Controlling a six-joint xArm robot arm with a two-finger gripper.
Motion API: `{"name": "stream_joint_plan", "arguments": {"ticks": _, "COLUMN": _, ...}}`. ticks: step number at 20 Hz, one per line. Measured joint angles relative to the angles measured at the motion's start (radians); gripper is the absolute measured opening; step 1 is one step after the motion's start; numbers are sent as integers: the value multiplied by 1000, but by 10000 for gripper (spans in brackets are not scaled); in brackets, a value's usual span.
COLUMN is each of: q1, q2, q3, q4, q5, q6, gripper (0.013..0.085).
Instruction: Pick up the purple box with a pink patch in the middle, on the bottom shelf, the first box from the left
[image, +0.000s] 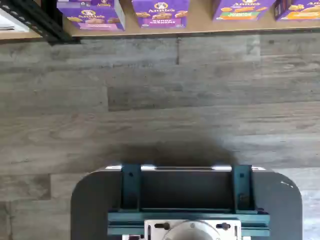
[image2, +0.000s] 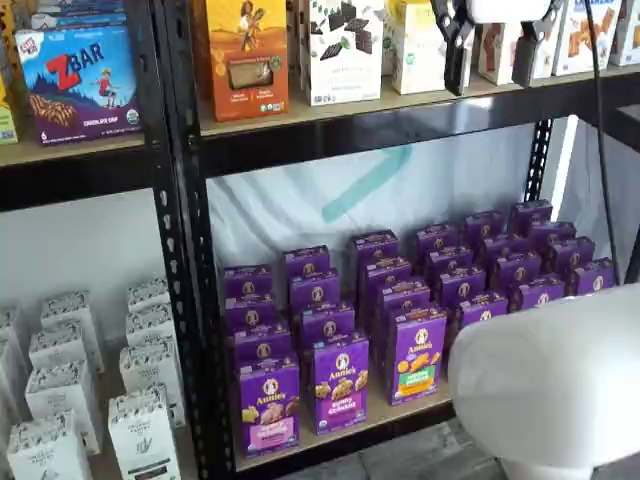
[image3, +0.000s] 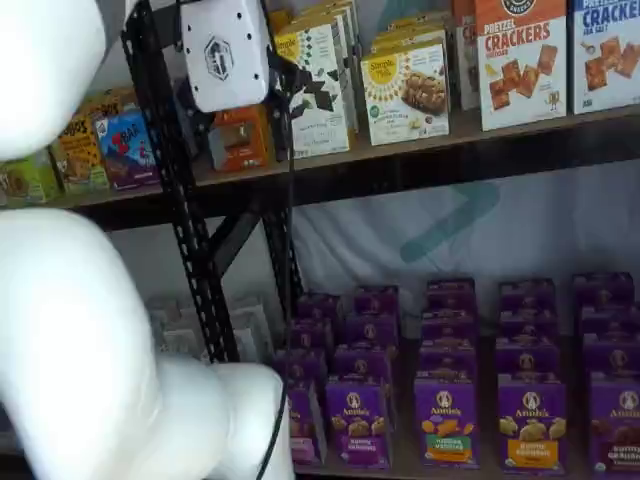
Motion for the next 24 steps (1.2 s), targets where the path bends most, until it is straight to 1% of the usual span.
{"name": "stream_joint_plan", "arguments": {"ticks": 1, "q1": -16, "q2": -8, "q3": 7, "q4": 17, "q5": -13, "q6": -10, "gripper": 850}}
{"name": "stream_joint_plan", "arguments": {"ticks": 2, "q1": -73, "q2": -37, "q3": 34, "q4": 78, "q5": -55, "q6": -42, "gripper": 850}}
{"name": "stream_joint_plan", "arguments": {"ticks": 3, "q1": -94, "q2": -46, "q3": 42, "q4": 102, "q5": -70, "q6": -56, "gripper": 850}}
{"name": "stream_joint_plan", "arguments": {"ticks": 4, "q1": -99, "q2": -47, "q3": 45, "q4": 110, "q5": -74, "q6": -61, "gripper": 850}}
{"name": "stream_joint_plan", "arguments": {"ticks": 6, "q1": -99, "q2": -45, "q3": 46, "q4": 111, "q5": -74, "q6": -62, "gripper": 850}}
{"name": "stream_joint_plan", "arguments": {"ticks": 10, "q1": -89, "q2": -47, "q3": 64, "q4": 96, "q5": -84, "q6": -58, "gripper": 850}}
{"name": "stream_joint_plan", "arguments": {"ticks": 14, "q1": -76, "q2": -58, "q3": 108, "q4": 76, "q5": -118, "q6": -56, "gripper": 850}}
{"name": "stream_joint_plan", "arguments": {"ticks": 16, "q1": -79, "q2": -69, "q3": 141, "q4": 80, "q5": -146, "q6": -59, "gripper": 850}}
{"name": "stream_joint_plan", "arguments": {"ticks": 18, "q1": -52, "q2": -79, "q3": 180, "q4": 55, "q5": -181, "q6": -44, "gripper": 850}}
{"name": "stream_joint_plan", "arguments": {"ticks": 19, "q1": -49, "q2": -83, "q3": 202, "q4": 55, "q5": -196, "q6": -41, "gripper": 850}}
{"name": "stream_joint_plan", "arguments": {"ticks": 24, "q1": -45, "q2": -83, "q3": 297, "q4": 76, "q5": -257, "q6": -38, "gripper": 850}}
